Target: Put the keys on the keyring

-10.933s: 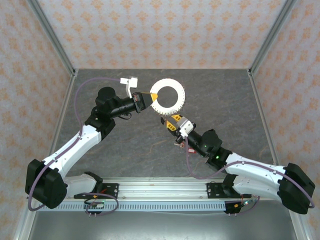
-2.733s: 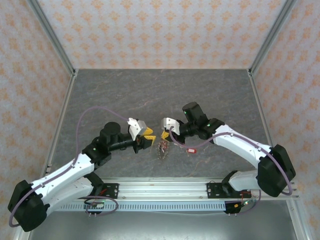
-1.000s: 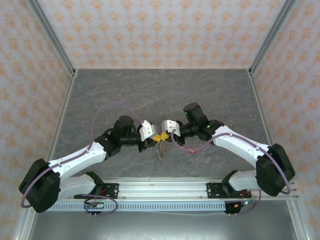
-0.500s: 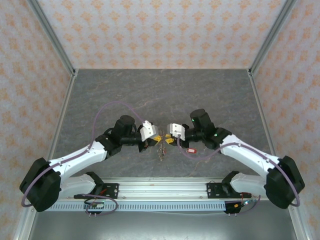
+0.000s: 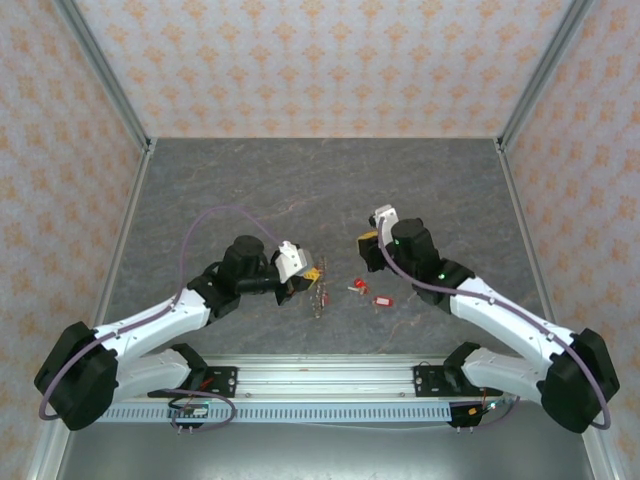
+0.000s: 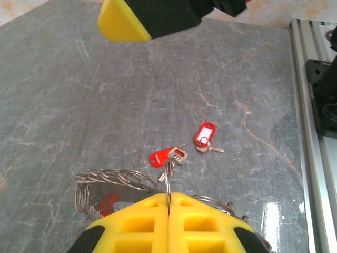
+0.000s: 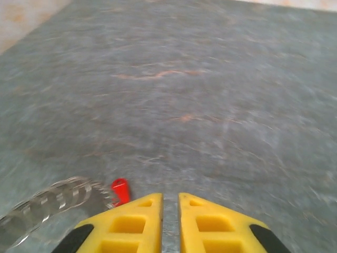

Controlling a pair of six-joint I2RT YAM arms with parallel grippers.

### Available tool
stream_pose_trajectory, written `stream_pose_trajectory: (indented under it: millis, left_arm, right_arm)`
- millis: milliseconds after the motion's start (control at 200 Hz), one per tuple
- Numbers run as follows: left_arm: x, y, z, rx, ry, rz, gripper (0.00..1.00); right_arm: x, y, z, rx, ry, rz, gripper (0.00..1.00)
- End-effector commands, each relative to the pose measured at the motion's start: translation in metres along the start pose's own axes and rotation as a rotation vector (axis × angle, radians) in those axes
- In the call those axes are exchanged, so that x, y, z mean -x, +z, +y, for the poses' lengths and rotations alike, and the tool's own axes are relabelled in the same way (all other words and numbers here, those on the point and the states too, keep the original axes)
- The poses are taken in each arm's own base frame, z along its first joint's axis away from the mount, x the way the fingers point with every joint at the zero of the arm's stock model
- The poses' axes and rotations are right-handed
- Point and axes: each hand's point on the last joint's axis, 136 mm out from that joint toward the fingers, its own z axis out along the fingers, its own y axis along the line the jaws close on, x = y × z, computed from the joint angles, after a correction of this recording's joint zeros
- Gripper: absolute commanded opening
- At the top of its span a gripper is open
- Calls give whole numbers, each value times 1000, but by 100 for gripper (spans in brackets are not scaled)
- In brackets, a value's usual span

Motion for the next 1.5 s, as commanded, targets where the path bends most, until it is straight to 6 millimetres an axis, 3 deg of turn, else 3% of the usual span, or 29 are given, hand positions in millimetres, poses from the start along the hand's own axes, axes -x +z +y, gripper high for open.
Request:
stream_pose_trajectory:
  millis: [0,125,300,556,741,891,991,1096,1306,1496]
  left_arm:
    - [23,-7,9,68,13,-104,0]
    - [24,-10,11,87,8,-109,0]
    - [24,-14,12,107,-11,-119,0]
    - [20,-17,15,136,-36,-122,0]
    - [15,-20,16,156,-46,-117,0]
    - [12,-19,16,156,-50,-112,0]
    - [13,-19,17,157,-50,-115,0]
    - [14,-19,16,153,-52,-114,0]
    - [14,-18,16,150,-51,-115,0]
    - [15,-17,16,144,-56,-113,0]
  right_arm:
    - [-15,-2,-32,-195,236,76,18]
    - [-34,-1,-32,-194,321,131,19]
    - [-71,-6,-55,-360,399,377,18]
    - [-75,-7,-36,-243,430,390,18]
    - [-98,-5,-30,-238,397,556,19]
    - [-111,8,-9,-127,401,649,22]
    - [-118,12,-16,-183,374,680,24]
    - [-130,3,-34,-308,322,736,25]
    - [-145,12,-16,-210,287,787,25]
    - [-152,22,-15,-212,239,831,26]
